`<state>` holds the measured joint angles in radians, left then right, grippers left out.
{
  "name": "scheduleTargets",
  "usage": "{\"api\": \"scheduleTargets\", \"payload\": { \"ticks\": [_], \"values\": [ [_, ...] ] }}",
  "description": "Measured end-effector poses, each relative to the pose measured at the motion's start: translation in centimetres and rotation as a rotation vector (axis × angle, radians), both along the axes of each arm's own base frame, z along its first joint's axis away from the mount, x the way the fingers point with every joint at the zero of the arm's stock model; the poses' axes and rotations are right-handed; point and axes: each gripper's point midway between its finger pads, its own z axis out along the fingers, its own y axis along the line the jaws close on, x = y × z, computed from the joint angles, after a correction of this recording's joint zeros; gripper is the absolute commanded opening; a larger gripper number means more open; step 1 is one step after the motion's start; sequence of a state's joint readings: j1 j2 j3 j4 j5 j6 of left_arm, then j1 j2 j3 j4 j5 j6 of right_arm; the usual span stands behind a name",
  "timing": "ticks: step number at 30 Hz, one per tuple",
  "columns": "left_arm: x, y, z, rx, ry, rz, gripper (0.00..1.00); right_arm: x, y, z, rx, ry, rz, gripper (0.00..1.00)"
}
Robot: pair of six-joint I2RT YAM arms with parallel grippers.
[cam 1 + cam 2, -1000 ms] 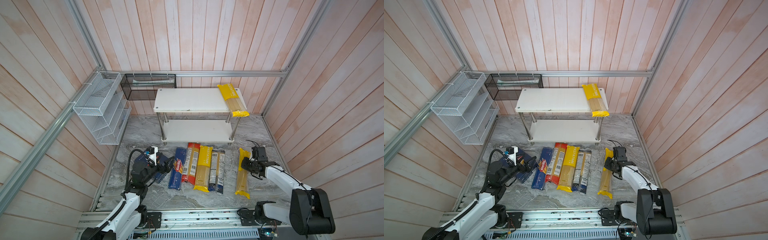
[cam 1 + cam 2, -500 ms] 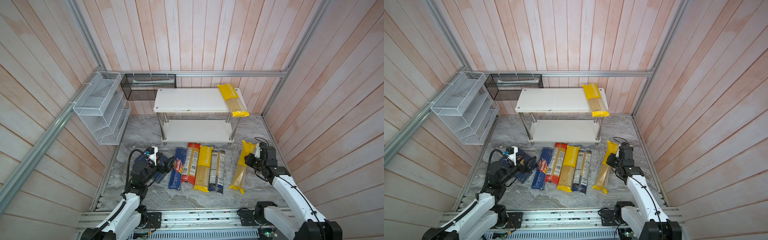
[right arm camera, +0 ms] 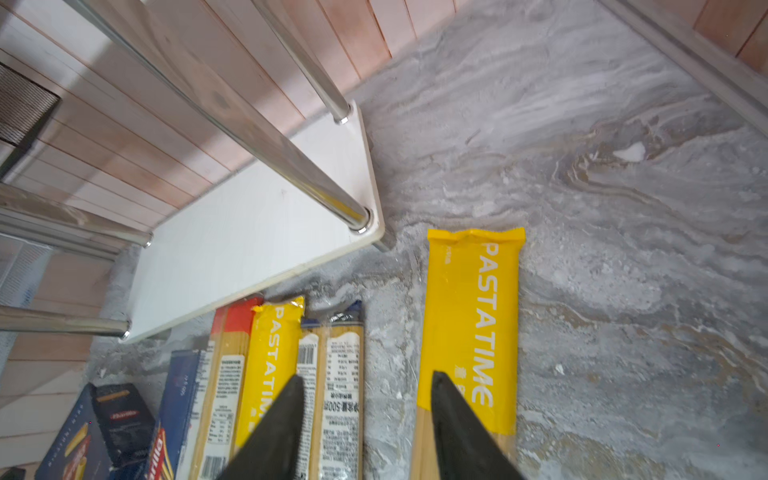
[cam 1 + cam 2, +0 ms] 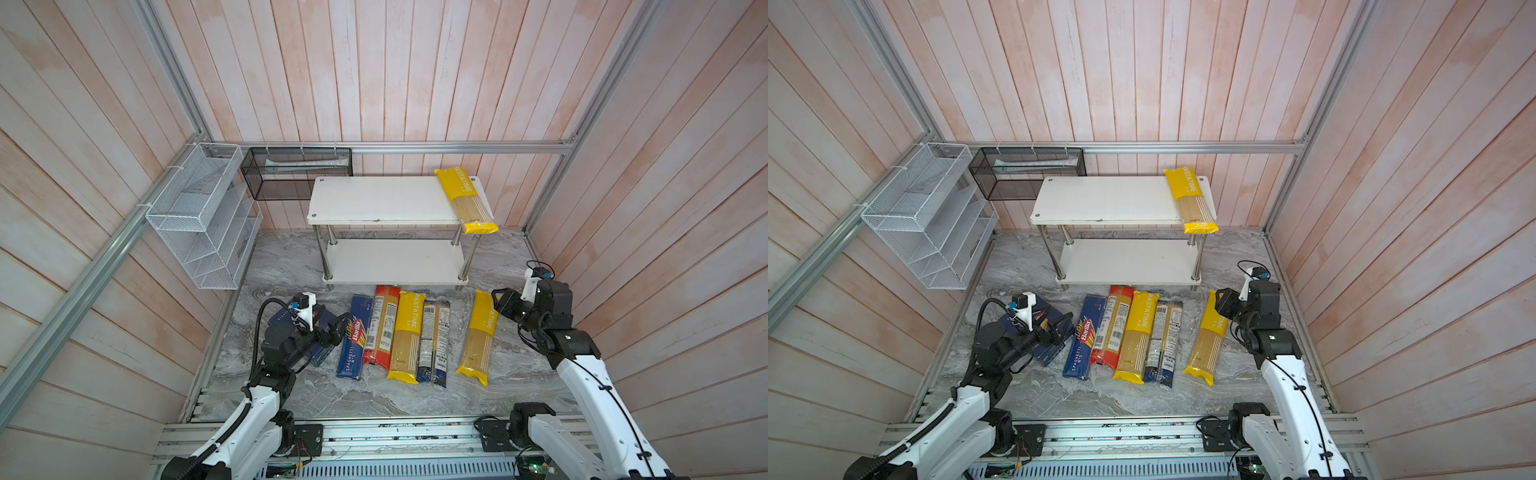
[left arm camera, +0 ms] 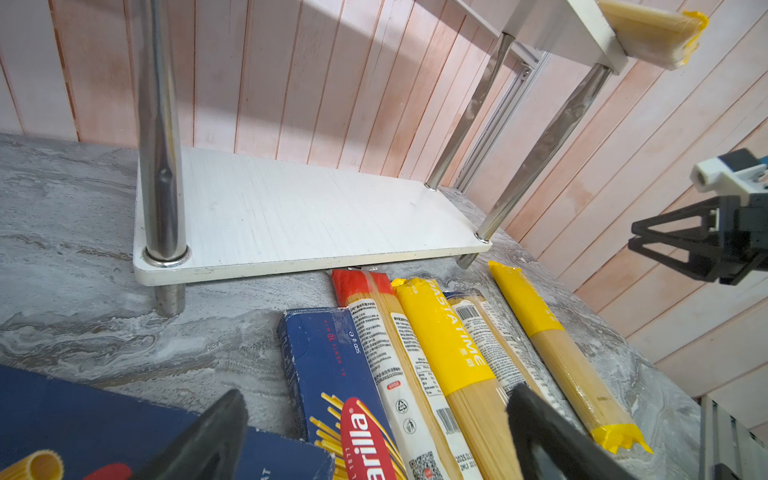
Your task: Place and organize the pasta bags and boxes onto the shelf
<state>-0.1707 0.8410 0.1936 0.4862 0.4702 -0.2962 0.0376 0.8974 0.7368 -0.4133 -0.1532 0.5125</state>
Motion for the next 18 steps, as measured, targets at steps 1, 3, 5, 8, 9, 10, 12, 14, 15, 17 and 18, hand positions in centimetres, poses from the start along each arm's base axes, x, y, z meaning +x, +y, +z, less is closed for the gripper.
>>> {"api": "scheduleTargets", "payload": {
  "ticks": [1, 3, 5, 8, 9, 10, 12, 14, 15, 17, 18],
  "values": [
    [0.0, 0.0, 0.0, 0.0, 0.0, -0.001, 1.0, -0.1, 0.0, -0.9, -0.008, 0.032, 0.003, 0.66],
    [0.0, 0.0, 0.0, 0.0, 0.0, -0.001, 1.0, -0.6, -0.2, -3.1, -0.022, 0.108, 0.001, 0.74],
    [0.0, 0.0, 0.0, 0.0, 0.0, -0.001, 1.0, -1.4, -0.4, -5.3, -0.038, 0.177, -0.001, 0.82],
    [0.0, 0.0, 0.0, 0.0, 0.0, -0.001, 1.0, -2.5, -0.4, -7.8, -0.045, 0.254, 0.0, 0.84],
    [0.0, 0.0, 0.0, 0.0, 0.001, -0.001, 1.0, -2.7, -0.3, -8.3, -0.044, 0.271, 0.004, 0.84],
    [0.0, 0.0, 0.0, 0.0, 0.0, -0.002, 1.0, -2.9, -0.1, -8.7, -0.044, 0.281, 0.008, 0.85],
    [0.0, 0.0, 0.0, 0.0, 0.001, -0.002, 1.0, -2.9, 0.2, -9.0, -0.044, 0.293, 0.017, 0.86],
    [0.0, 0.0, 0.0, 0.0, 0.0, -0.002, 0.99, -2.8, 0.3, -9.5, -0.047, 0.302, 0.019, 0.98],
    [0.0, 0.0, 0.0, 0.0, 0.001, -0.002, 1.0, -2.8, 0.3, -10.0, -0.051, 0.313, 0.017, 0.98],
    [0.0, -0.1, 0.0, 0.0, 0.0, -0.003, 1.0, -2.9, 0.4, -11.0, -0.058, 0.338, 0.022, 0.98],
    [0.0, -0.1, 0.0, 0.0, 0.001, -0.003, 1.0, -3.1, 0.4, -11.7, -0.064, 0.357, 0.023, 0.98]
  ]
}}
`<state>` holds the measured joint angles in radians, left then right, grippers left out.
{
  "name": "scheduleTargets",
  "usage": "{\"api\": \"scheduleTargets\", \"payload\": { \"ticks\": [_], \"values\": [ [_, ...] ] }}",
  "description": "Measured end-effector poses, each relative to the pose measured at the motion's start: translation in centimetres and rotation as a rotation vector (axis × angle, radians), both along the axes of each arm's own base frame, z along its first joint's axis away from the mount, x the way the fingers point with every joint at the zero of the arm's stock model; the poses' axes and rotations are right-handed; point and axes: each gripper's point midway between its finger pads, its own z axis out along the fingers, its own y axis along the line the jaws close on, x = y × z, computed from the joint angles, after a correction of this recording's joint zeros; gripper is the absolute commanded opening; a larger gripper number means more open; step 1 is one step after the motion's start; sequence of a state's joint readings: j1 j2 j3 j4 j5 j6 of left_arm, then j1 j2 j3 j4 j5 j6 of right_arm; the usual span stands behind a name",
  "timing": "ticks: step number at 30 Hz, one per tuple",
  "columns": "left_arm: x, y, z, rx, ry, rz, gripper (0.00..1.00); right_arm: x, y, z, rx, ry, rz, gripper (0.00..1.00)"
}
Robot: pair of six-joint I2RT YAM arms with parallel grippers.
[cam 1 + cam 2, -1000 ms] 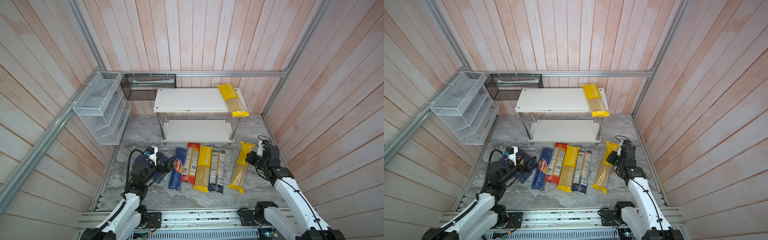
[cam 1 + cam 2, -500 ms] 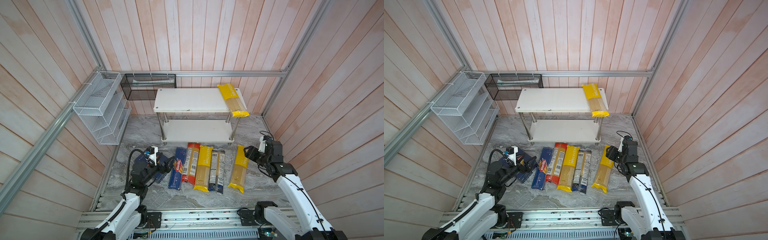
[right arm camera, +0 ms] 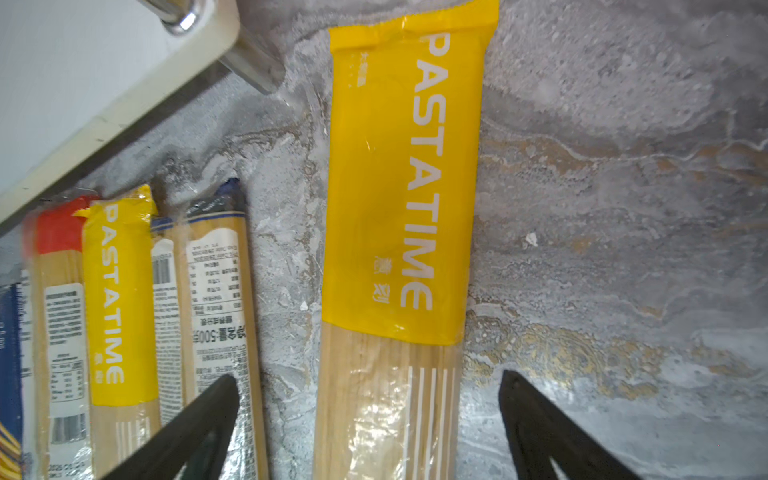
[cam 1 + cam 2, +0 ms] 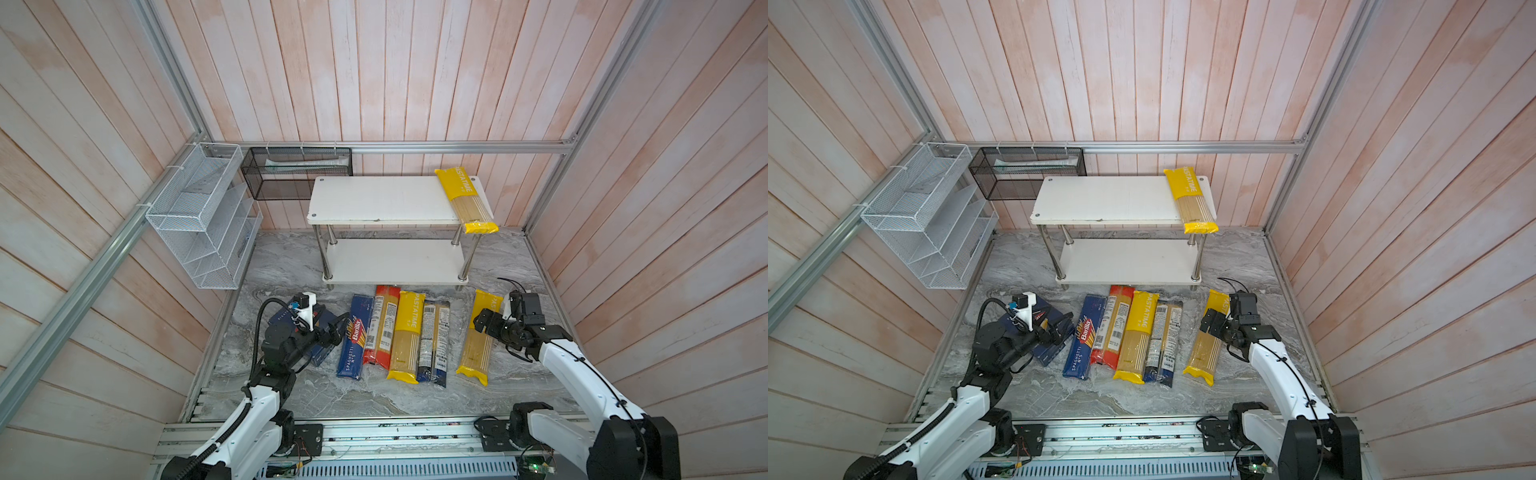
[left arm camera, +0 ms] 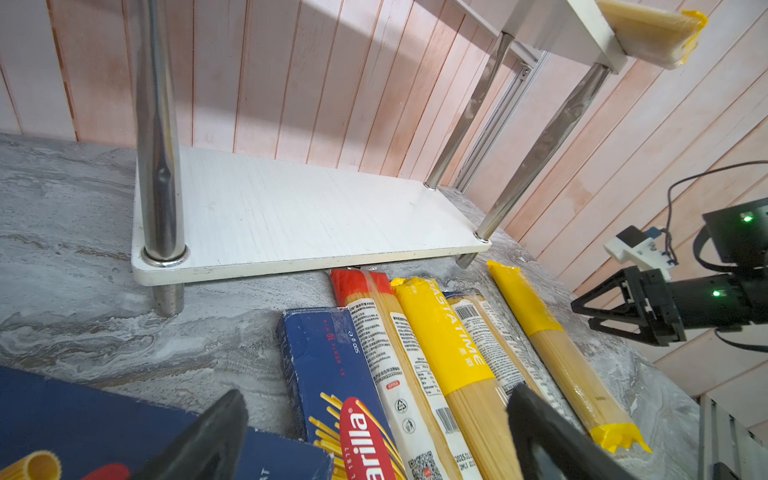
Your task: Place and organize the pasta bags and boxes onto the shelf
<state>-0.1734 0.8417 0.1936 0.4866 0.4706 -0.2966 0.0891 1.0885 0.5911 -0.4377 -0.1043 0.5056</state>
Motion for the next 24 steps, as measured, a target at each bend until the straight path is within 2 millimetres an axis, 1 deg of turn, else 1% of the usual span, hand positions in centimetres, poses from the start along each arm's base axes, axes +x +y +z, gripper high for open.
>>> {"api": "scheduleTargets", "payload": {
  "ticks": [3, 11, 16, 21, 24],
  "values": [
    [0.0, 0.0, -0.1, 0.001, 0.003, 0.0, 1.0, -0.5, 0.0, -1.5, -0.023, 0.047, 0.004, 0.98],
    [0.0, 0.0, -0.1, 0.001, 0.004, 0.0, 1.0, 0.0, 0.4, -2.9, -0.055, 0.072, 0.019, 0.98],
    [0.0, 0.0, -0.1, 0.001, 0.005, 0.0, 1.0, -0.3, 0.4, -4.8, -0.084, 0.137, 0.027, 0.98],
    [0.1, 0.0, -0.3, 0.002, 0.009, 0.0, 1.0, 0.6, 0.6, -5.0, -0.123, 0.133, 0.035, 0.98],
    [0.1, 0.0, -0.3, 0.002, 0.009, 0.0, 1.0, 0.8, 0.7, -5.1, -0.146, 0.127, 0.036, 0.94]
  ]
}}
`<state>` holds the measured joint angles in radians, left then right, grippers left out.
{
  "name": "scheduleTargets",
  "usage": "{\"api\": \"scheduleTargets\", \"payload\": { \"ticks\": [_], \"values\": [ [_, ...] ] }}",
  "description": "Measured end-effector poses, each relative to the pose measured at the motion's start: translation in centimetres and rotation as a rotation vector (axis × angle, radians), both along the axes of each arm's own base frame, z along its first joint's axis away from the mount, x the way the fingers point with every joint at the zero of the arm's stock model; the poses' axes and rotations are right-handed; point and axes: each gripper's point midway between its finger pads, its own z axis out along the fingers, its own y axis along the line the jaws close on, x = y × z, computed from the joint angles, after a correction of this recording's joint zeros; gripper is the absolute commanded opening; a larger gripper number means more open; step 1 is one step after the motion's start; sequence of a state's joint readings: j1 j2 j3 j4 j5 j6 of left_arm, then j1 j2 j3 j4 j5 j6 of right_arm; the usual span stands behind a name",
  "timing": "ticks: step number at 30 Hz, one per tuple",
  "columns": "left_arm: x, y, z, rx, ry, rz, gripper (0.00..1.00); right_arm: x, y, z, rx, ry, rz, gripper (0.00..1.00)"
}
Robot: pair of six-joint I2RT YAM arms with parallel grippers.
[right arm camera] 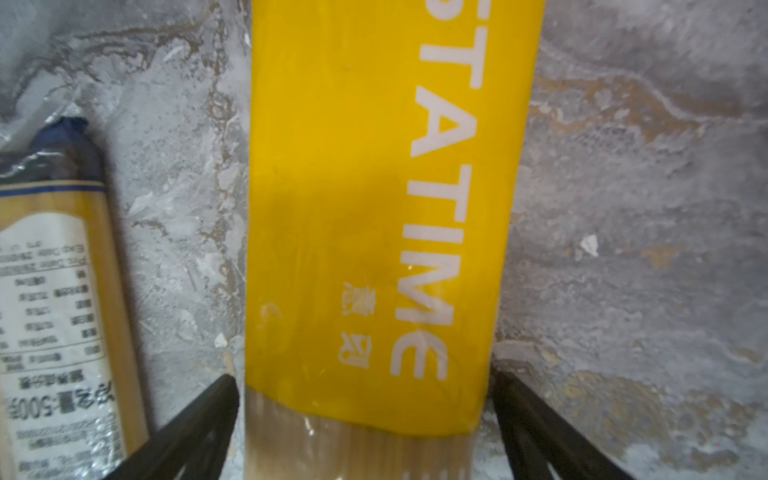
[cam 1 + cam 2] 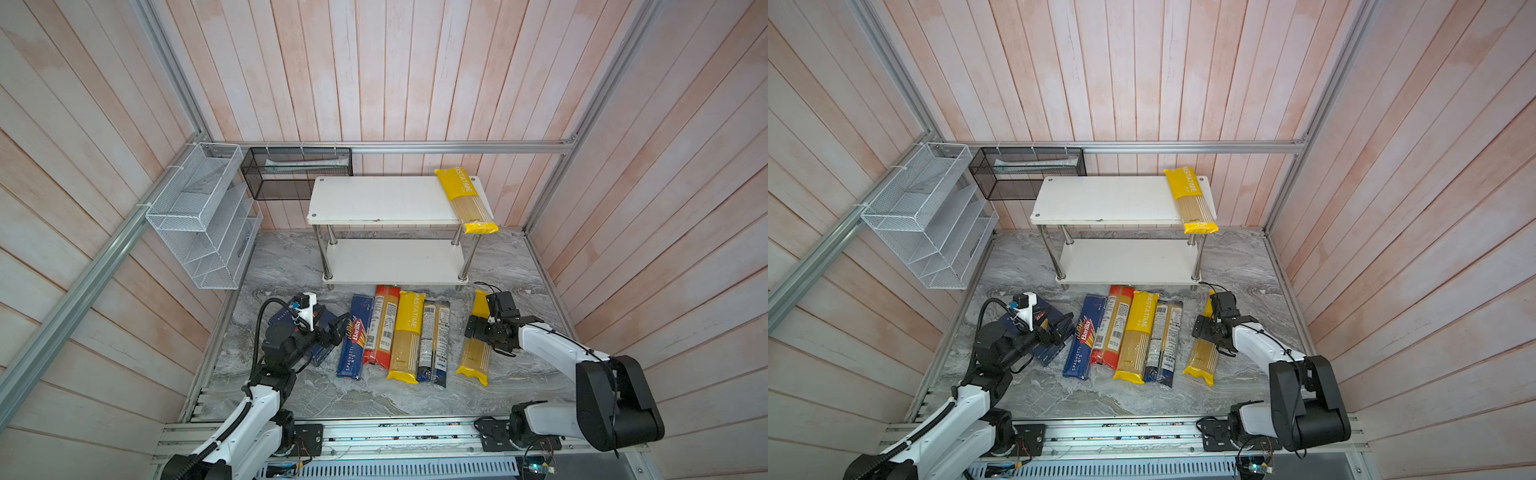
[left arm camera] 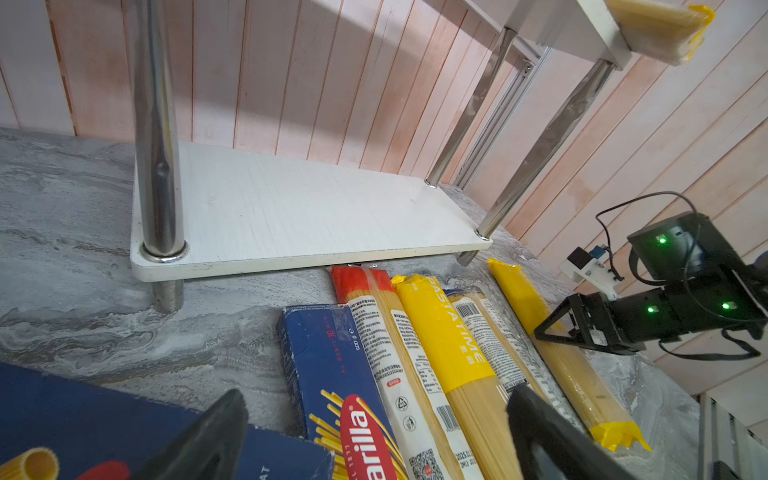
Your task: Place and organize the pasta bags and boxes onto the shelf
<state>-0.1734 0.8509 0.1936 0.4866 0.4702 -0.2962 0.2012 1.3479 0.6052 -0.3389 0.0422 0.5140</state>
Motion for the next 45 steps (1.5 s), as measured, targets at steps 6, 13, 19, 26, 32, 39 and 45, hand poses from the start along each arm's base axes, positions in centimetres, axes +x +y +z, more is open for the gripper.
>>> {"api": "scheduleTargets", "payload": {
  "ticks": [6, 13, 19, 26, 32, 39, 45],
  "values": [
    [0.0, 0.0, 0.0, 0.0, 0.0, 0.0, 1.0, 0.2, -0.2, -0.1, -0.022, -0.006, -0.009, 0.84],
    [0.0, 0.0, 0.0, 0.0, 0.0, 0.0, 1.0, 0.1, -0.2, -0.1, -0.022, -0.015, -0.012, 0.69],
    [0.0, 0.0, 0.0, 0.0, 0.0, 0.0, 1.0, -0.1, -0.3, 0.1, -0.007, -0.063, -0.02, 0.58],
    [-0.1, -0.1, 0.0, 0.0, 0.0, -0.004, 1.0, -0.2, -0.4, 0.6, 0.0, -0.096, -0.031, 0.38],
    [-0.1, -0.1, 0.0, 0.0, 0.0, -0.005, 1.0, -0.1, -0.4, 1.1, 0.009, -0.115, -0.039, 0.27],
    [-0.1, -0.1, 0.0, 0.0, 0.002, -0.005, 1.0, -0.6, -0.4, 1.7, 0.025, -0.145, -0.047, 0.15],
    [0.0, -0.1, -0.2, 0.001, 0.005, -0.005, 1.0, -1.2, -0.6, 2.8, 0.044, -0.162, -0.057, 0.1]
  ]
}}
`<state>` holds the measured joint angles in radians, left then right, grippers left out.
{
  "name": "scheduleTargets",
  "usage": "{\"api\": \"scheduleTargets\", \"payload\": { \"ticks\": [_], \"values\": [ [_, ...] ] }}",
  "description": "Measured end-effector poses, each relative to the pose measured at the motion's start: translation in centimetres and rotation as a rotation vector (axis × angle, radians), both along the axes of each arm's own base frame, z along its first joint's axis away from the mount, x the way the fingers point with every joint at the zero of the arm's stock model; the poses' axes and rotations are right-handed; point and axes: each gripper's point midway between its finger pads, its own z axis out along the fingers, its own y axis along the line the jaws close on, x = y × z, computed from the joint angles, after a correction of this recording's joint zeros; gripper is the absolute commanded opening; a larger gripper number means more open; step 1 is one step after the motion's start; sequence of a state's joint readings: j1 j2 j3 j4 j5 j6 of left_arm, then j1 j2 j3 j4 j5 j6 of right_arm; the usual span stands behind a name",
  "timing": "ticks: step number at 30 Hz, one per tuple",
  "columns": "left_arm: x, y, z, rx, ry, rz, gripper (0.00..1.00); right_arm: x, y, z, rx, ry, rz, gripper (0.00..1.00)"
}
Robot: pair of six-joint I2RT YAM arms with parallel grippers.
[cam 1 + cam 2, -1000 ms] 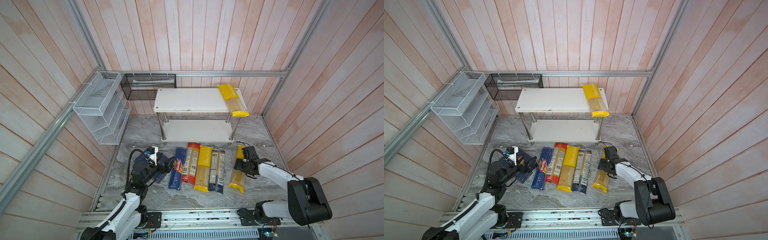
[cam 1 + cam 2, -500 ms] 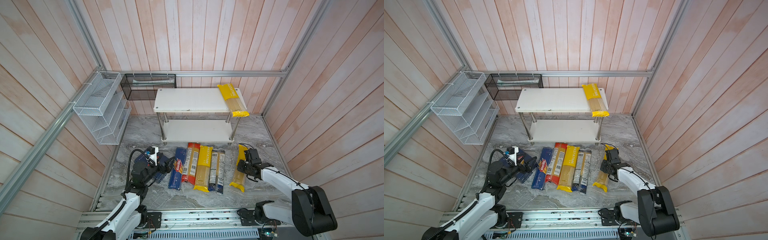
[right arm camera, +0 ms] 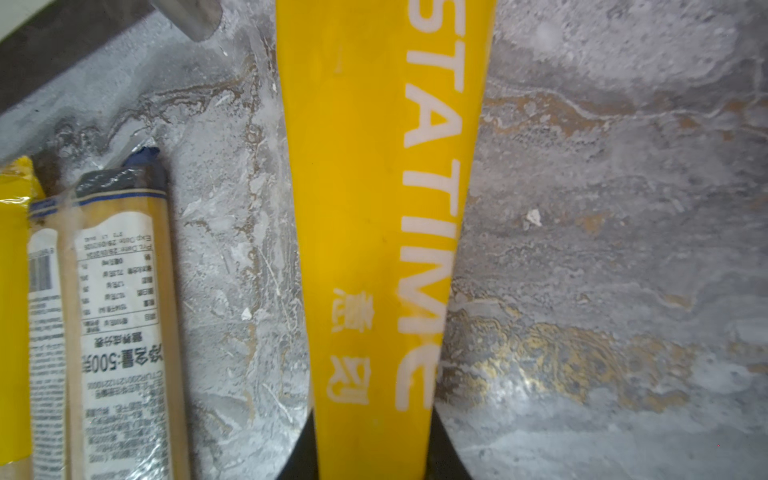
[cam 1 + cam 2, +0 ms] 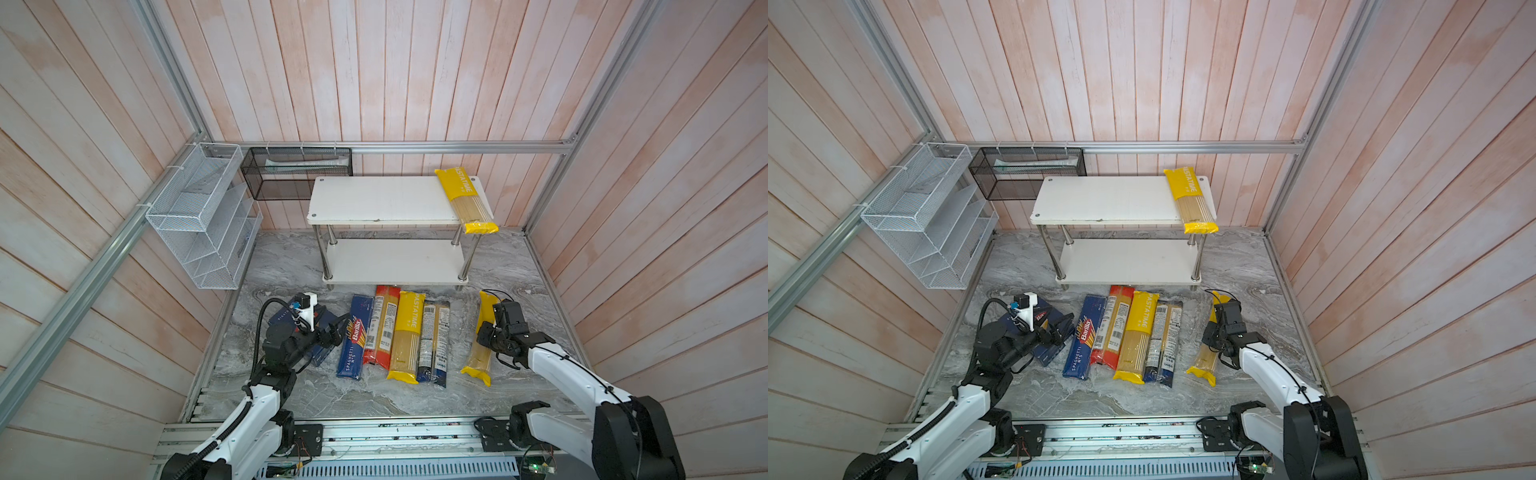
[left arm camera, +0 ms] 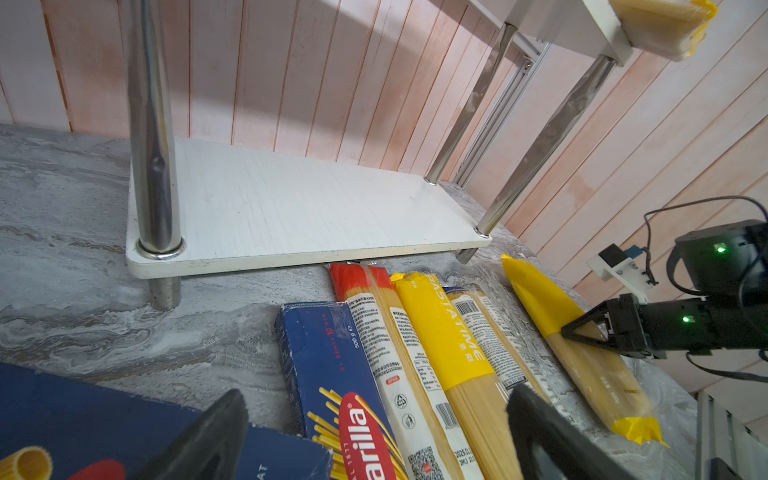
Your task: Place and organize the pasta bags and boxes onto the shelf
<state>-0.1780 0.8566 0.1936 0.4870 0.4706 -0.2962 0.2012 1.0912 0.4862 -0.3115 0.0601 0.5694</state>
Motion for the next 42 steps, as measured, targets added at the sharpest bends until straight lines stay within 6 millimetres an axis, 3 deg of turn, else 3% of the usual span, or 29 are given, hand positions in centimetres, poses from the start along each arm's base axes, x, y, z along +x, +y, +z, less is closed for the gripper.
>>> {"api": "scheduleTargets", "payload": {
  "ticks": [10, 24, 35, 42],
  "values": [
    [0.1, 0.0, -0.5, 0.003, 0.018, 0.0, 1.0, 0.4, 0.3, 5.5, 0.054, -0.14, 0.003, 0.07],
    [0.2, -0.2, -1.2, 0.008, 0.042, -0.006, 1.0, 3.0, 0.0, 19.5, 0.012, -0.357, 0.03, 0.05],
    [0.2, -0.3, -1.3, 0.008, 0.042, -0.008, 1.0, 4.4, 0.3, 25.4, -0.024, -0.41, 0.077, 0.03],
    [0.2, -0.3, -1.4, 0.009, 0.046, -0.008, 1.0, 5.9, 0.7, 30.9, -0.04, -0.485, 0.115, 0.02]
  ]
}}
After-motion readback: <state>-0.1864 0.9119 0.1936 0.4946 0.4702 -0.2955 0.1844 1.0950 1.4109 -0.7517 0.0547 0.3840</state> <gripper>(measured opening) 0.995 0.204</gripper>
